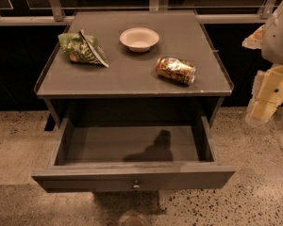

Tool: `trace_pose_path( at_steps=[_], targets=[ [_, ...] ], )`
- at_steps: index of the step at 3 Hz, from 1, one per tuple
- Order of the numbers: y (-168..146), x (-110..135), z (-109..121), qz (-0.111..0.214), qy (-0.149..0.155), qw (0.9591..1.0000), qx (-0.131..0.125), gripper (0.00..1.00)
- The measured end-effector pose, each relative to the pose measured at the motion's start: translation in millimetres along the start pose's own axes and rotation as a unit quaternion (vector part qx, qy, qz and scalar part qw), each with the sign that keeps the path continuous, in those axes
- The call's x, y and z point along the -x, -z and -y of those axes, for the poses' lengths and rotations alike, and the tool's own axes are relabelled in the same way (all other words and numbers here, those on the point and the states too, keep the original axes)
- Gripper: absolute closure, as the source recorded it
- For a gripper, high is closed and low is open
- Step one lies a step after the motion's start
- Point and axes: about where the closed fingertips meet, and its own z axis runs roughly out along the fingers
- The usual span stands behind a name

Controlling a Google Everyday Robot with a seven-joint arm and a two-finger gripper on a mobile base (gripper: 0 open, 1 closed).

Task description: Place orange can into top drawer

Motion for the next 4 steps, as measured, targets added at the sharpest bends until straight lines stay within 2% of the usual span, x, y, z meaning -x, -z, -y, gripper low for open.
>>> trace_pose_path(
  at_steps=[1,2,3,4],
  targets=[
    [0,0,0,0.0,0.0,1.0,0.0,0.0],
    [-13,1,22,0.022,-0.012,0.9997,-0.005,0.0],
    [-43,12,58,0.058,-0.025,0.998,0.0,0.0],
    [-71,29,86,0.08,-0.025,0.9964,0.012,0.0]
  ],
)
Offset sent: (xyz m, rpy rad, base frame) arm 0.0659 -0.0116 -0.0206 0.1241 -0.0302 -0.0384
